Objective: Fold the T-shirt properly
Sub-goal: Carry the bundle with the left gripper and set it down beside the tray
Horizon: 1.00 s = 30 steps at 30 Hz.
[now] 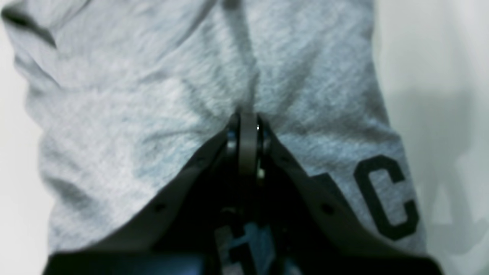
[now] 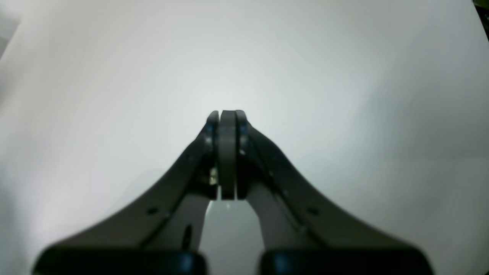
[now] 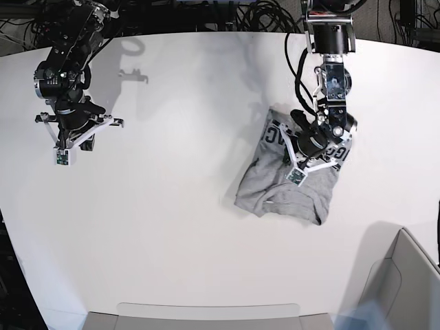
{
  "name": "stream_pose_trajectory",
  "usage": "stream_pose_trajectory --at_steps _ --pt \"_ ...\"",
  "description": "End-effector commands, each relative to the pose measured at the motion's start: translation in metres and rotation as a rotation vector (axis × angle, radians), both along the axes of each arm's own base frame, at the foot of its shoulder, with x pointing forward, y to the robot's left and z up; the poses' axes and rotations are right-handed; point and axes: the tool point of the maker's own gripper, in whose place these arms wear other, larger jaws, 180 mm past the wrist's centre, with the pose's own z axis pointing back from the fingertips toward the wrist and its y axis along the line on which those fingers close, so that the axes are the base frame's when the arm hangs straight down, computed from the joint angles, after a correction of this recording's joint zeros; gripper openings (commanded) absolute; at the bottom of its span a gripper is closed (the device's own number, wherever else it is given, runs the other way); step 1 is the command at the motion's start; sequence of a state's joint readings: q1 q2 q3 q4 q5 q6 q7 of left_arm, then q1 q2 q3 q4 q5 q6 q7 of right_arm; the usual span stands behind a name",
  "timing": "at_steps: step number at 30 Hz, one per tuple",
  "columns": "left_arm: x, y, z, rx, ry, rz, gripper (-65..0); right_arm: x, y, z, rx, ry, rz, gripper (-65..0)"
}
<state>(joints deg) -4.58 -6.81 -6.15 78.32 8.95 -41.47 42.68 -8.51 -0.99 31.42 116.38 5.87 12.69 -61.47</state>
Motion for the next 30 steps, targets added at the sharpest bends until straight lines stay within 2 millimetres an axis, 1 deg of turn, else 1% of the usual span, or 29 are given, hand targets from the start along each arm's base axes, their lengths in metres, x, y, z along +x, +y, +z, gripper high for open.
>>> stream_pose_trajectory --at_steps 1,2,4,8,13,17,19,20,21,22,23,26,28,30 --pt "-0.017 0.042 -0.018 0.144 0.128 0.068 -65.0 0.007 -0.002 0.013 -0.014 -0.050 0.006 -65.0" --pt "-0.014 0.050 -0.018 0.141 0.133 0.092 -65.0 0.007 -0.002 0.013 -0.014 -0.050 0.006 -65.0" --pt "-0.011 0.075 -0.017 0.184 0.146 0.103 -65.0 0.007 -0.002 0.013 -0.014 -0.050 0.006 -65.0" --pt "-0.006 0.108 -0.014 0.225 0.143 0.118 -65.0 0.007 -0.002 0.013 -0.014 -0.051 0.006 -65.0" --pt "-0.010 0.139 -0.012 0.268 0.143 0.128 -65.0 0.007 -0.002 0.013 -0.016 -0.050 0.008 -65.0" --pt "-0.010 0.147 -0.009 0.281 0.142 0.134 -65.0 0.008 -0.001 0.013 -0.016 -0.051 0.011 -65.0" --pt "-0.007 0.146 -0.006 0.281 0.130 0.133 -65.0 0.009 0.000 0.014 -0.014 -0.055 0.013 -65.0" --pt "-0.003 0.144 0.000 0.270 0.108 0.134 -65.0 0.009 0.001 0.014 -0.013 -0.057 0.019 -65.0" --pt "0.004 0.142 0.009 0.244 0.072 0.144 -65.0 0.010 -0.001 0.016 -0.022 -0.063 0.023 -65.0" --pt "0.010 0.143 0.019 0.217 0.032 0.166 -65.0 0.011 -0.001 0.017 -0.031 -0.064 0.030 -65.0" --pt "0.017 0.147 0.034 0.181 -0.021 0.203 -65.0 0.013 0.002 0.018 -0.038 -0.066 0.051 -65.0" --pt "0.031 0.165 0.082 0.073 -0.187 0.319 -65.0 0.020 0.012 0.025 -0.093 -0.074 0.140 -65.0" --pt "0.044 0.172 0.123 0.025 -0.315 0.355 -65.0 0.026 0.021 0.034 -0.112 -0.127 0.188 -65.0" --pt "0.049 0.174 0.156 0.011 -0.415 0.364 -65.0 0.025 0.029 0.035 -0.103 -0.161 0.218 -65.0"
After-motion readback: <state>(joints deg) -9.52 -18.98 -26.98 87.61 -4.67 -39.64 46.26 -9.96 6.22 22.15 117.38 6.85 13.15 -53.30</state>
